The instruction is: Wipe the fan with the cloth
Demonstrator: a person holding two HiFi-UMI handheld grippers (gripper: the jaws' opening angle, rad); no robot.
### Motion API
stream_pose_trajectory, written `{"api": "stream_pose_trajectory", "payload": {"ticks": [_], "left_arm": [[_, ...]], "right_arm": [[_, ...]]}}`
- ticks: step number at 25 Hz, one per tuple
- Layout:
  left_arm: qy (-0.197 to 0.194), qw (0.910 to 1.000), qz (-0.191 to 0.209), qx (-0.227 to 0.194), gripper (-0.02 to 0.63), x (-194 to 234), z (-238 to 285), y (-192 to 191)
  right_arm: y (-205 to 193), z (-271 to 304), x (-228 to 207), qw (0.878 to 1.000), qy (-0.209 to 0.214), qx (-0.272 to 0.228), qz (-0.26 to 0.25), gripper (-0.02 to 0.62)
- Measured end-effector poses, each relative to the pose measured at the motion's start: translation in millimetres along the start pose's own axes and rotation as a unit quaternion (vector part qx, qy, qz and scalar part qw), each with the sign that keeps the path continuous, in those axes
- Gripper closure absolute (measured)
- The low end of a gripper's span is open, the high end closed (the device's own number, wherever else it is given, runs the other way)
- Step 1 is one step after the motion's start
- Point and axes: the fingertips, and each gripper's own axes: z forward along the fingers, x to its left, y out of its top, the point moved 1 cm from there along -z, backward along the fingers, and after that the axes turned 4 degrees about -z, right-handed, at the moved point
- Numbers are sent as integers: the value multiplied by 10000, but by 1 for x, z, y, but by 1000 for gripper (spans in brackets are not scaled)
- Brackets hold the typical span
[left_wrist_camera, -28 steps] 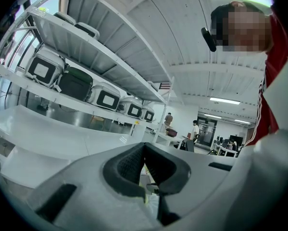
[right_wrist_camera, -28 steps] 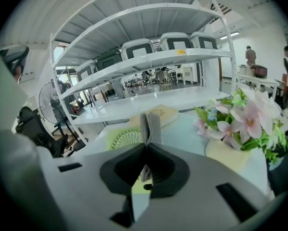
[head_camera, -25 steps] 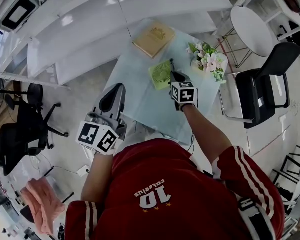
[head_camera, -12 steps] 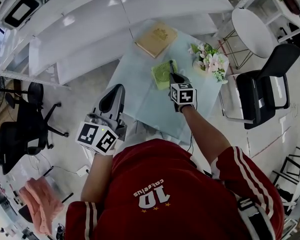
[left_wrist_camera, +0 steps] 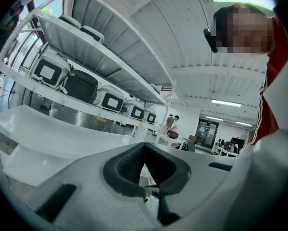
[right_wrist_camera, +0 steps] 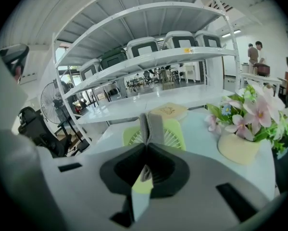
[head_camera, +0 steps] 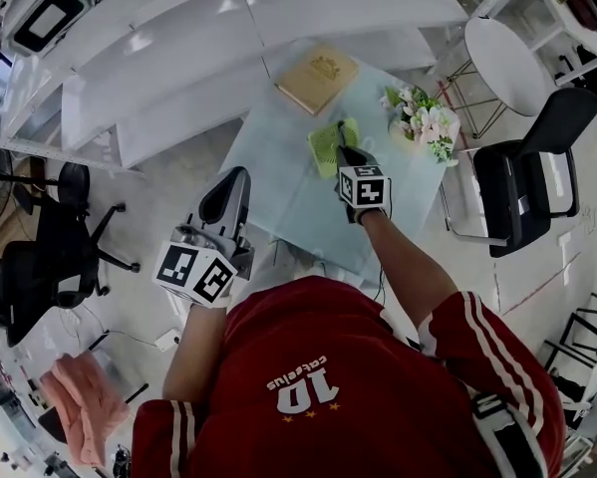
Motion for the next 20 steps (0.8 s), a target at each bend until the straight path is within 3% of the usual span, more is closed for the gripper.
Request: {"api": "stream_pose_trajectory", "payload": {"ticks": [20], "left_arm": [[-13,10000,-37,46,603,4,-3,-5]], "right_arm": [[-5,2,22,9996,238,-3,-152,580]]}}
